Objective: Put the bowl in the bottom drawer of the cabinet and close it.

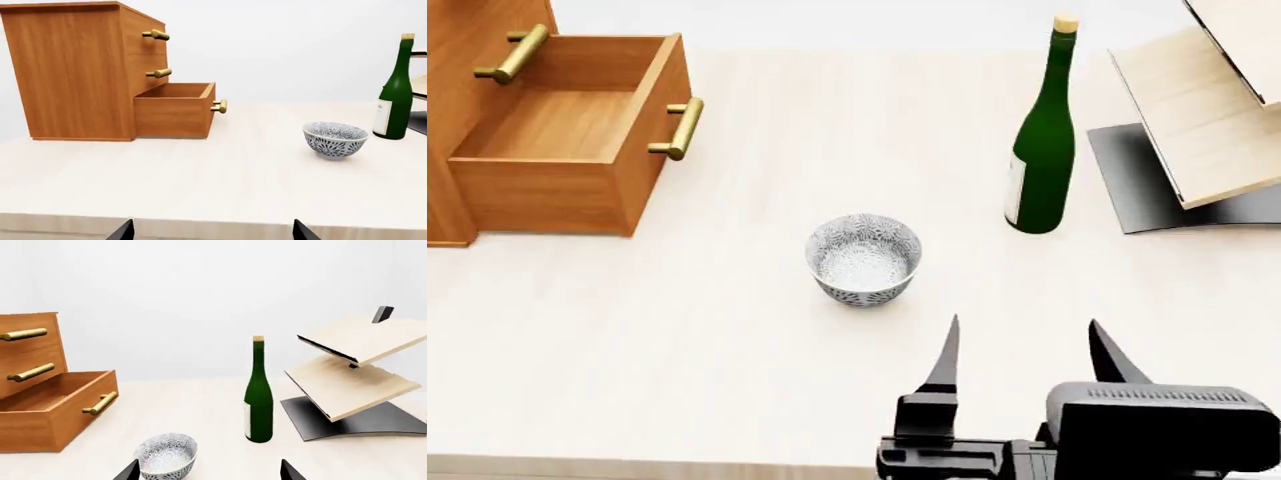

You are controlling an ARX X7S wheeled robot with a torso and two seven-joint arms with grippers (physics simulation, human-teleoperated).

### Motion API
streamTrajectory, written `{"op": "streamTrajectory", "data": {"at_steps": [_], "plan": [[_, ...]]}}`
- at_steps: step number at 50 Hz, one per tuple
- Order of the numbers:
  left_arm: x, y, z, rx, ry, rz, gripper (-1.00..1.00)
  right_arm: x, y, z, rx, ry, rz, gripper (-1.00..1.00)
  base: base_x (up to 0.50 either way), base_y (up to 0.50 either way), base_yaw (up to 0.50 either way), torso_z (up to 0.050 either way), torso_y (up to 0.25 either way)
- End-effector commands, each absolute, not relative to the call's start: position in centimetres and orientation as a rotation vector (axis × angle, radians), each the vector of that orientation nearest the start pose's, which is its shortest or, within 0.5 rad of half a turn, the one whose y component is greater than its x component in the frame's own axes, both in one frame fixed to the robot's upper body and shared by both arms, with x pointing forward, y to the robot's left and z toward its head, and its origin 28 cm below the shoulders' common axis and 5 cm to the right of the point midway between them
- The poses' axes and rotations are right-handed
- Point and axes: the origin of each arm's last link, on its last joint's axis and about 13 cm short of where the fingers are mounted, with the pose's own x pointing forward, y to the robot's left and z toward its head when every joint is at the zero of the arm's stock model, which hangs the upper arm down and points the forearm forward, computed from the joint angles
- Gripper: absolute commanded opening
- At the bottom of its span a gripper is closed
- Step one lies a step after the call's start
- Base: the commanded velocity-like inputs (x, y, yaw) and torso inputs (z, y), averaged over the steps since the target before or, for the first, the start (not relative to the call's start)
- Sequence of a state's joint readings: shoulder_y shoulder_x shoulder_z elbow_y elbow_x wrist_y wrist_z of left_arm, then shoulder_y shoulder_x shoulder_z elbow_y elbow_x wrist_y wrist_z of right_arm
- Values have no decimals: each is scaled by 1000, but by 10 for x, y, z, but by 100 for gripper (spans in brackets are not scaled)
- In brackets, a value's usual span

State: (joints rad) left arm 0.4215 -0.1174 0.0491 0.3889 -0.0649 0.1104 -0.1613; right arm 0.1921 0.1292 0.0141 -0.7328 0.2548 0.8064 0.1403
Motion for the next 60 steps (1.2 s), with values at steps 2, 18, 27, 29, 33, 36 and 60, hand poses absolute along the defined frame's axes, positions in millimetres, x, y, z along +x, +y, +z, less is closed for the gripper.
{"op": "streamTrajectory", "data": {"at_steps": [2,18,27,29,33,36,60], "plan": [[99,217,27,-7,-62,89,100,194,-106,205,33,-201,58,100,0,0,0,0,0],[101,217,20,-17,-76,98,100,199,-109,230,53,-256,34,100,0,16,0,0,0],[100,217,20,-15,-79,97,100,199,-107,226,58,-248,45,100,0,358,0,0,0],[100,217,20,-14,-80,96,100,199,-107,226,59,-248,46,100,0,389,0,0,0],[99,217,20,-11,-81,94,100,199,-107,225,65,-246,45,100,0,388,0,0,0],[99,217,20,-10,-81,93,100,199,-107,224,69,-243,46,100,0,387,0,0,0],[101,217,22,-14,-80,91,100,199,-106,222,73,-236,55,100,0,388,0,0,0]]}}
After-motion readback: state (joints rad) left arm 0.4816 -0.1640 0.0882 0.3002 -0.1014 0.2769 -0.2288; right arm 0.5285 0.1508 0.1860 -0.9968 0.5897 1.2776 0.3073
